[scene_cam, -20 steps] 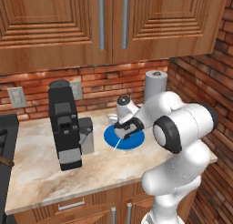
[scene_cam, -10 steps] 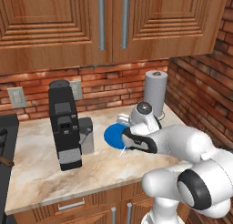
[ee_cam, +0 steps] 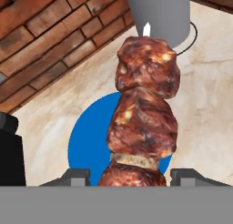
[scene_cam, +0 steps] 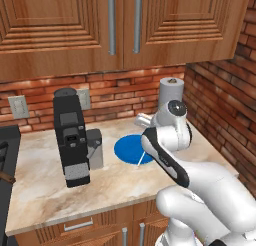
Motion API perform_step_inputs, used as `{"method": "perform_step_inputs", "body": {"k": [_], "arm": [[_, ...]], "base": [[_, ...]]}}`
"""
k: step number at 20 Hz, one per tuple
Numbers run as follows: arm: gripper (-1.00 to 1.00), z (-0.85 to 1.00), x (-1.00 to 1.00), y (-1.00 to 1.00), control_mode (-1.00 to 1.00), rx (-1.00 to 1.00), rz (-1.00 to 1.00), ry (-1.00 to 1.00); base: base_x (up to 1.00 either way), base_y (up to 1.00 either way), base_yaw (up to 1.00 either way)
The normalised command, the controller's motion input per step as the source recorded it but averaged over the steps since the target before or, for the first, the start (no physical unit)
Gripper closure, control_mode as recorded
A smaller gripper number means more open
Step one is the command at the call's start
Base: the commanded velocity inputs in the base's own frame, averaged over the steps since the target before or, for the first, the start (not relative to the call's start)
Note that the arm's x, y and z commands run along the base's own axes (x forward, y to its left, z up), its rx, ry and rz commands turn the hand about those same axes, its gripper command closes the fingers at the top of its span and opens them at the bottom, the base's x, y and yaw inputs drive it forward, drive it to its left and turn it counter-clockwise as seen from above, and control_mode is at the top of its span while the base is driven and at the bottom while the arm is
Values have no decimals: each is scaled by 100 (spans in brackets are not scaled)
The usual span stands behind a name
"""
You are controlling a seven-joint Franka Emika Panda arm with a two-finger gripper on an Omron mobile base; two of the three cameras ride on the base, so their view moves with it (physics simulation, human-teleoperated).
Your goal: Place the cold items (eggplant and lime) from the fridge in one tupperware on the dining counter. Place the warm items (hot dog and kebab skewer) in the stove area in another tupperware.
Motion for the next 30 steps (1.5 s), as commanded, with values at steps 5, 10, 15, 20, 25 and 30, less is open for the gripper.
{"method": "perform_step_inputs", "body": {"k": [5, 10, 15, 20, 25, 30], "arm": [[100, 68, -56, 0, -100, 2, 0, 0], [100, 58, -60, -2, -100, 0, 0, 0], [100, 60, -69, -12, -100, 0, 0, -1], [100, 53, -57, -9, -100, 0, 0, -5], [100, 40, -56, -10, -100, 0, 0, -1], [100, 25, -44, -23, -100, 0, 0, -3]], "base": [[0, 0, 0], [0, 0, 0], [0, 0, 0], [0, 0, 0], [0, 0, 0], [0, 0, 0]]}}
